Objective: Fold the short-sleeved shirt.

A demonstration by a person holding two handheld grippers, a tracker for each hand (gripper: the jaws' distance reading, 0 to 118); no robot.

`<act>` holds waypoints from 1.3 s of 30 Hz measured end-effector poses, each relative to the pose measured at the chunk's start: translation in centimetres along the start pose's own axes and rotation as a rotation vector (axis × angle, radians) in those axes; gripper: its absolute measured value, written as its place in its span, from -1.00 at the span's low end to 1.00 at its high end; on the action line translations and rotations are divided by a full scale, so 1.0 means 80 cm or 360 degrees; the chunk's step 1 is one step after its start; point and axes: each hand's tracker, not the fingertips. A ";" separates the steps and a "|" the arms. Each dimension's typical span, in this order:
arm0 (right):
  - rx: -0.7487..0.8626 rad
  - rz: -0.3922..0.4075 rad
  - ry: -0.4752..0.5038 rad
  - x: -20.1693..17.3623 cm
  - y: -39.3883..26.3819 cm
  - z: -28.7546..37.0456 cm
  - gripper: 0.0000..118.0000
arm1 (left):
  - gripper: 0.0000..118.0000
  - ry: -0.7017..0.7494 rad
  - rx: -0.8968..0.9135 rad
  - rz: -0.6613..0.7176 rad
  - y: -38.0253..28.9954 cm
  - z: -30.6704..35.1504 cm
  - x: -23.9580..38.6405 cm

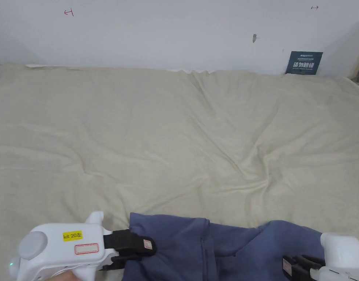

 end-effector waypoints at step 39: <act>0.0052 -0.0087 0.0092 0.037 -0.026 0.033 -1.00 | -0.83 0.0543 0.0010 -0.0678 -0.054 0.009 0.209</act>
